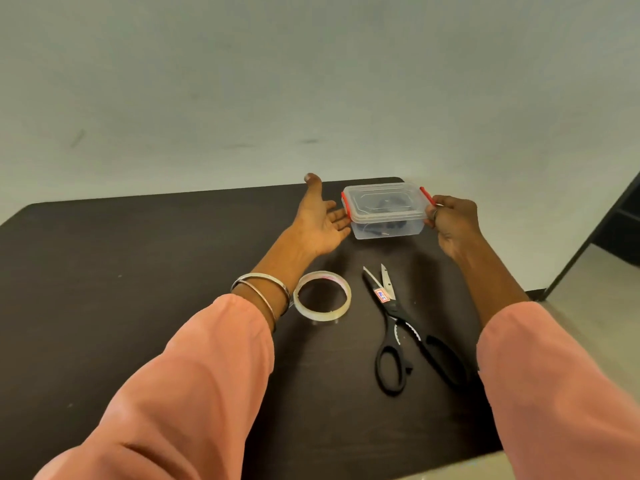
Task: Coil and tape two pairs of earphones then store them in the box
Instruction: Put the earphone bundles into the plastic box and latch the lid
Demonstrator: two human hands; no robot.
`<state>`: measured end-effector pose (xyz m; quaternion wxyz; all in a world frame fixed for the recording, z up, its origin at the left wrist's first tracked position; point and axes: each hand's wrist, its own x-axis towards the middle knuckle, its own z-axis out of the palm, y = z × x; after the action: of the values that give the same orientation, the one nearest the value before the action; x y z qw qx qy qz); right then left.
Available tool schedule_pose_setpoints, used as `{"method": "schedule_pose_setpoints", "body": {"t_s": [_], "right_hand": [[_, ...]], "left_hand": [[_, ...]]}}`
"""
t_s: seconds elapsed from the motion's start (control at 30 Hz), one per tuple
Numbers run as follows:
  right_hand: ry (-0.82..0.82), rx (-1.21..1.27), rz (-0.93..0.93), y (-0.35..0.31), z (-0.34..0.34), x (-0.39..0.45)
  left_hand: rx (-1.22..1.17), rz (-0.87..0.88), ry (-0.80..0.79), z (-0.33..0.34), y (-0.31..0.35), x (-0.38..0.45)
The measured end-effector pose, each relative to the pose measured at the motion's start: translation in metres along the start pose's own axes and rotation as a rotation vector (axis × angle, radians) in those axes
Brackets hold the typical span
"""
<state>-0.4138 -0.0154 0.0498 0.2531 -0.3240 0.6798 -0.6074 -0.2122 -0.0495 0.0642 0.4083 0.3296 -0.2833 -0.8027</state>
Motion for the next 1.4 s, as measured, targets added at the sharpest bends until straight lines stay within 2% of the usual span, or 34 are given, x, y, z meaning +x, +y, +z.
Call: {"method": "schedule_pose_setpoints", "body": {"t_s": [0.17, 0.23, 0.33, 0.4, 0.43, 0.53, 0.63, 0.73, 0.87, 0.97, 1.13, 1.4], "right_hand": [[-0.025, -0.048, 0.017, 0.015, 0.005, 0.005], [0.006, -0.089, 0.012, 0.015, 0.005, 0.002], [0.127, -0.218, -0.029, 0.009, -0.001, -0.015], [0.105, -0.295, -0.096, 0.008, -0.006, -0.033], [0.051, -0.336, -0.120, 0.008, -0.008, -0.045], [-0.116, -0.447, -0.127, 0.009, -0.013, -0.085], [-0.182, -0.608, -0.019, 0.020, -0.012, -0.116], [-0.190, -0.852, 0.018, 0.030, -0.004, -0.139], [-0.103, -1.058, -0.087, 0.032, 0.006, -0.166], [-0.058, -0.976, -0.157, 0.037, 0.008, -0.167], [-0.037, -0.825, -0.112, 0.041, -0.010, -0.139], [0.063, -0.660, -0.026, 0.038, -0.064, -0.089]], "left_hand": [[0.050, 0.009, 0.003, -0.006, -0.007, 0.010], [0.208, 0.093, 0.031, -0.010, -0.009, 0.008], [0.767, 0.454, 0.190, -0.022, -0.008, -0.009], [1.176, 0.674, 0.200, -0.036, -0.010, -0.029], [1.355, 0.724, 0.160, -0.044, -0.013, -0.041], [1.794, 0.621, 0.051, -0.058, -0.025, -0.077], [2.063, 0.581, 0.108, -0.066, -0.042, -0.099], [2.092, 0.571, 0.174, -0.071, -0.053, -0.109], [2.031, 0.603, 0.209, -0.070, -0.064, -0.115], [2.021, 0.662, 0.252, -0.067, -0.072, -0.116], [1.949, 0.759, 0.235, -0.045, -0.084, -0.107], [1.882, 0.741, 0.154, 0.007, -0.111, -0.068]]}}
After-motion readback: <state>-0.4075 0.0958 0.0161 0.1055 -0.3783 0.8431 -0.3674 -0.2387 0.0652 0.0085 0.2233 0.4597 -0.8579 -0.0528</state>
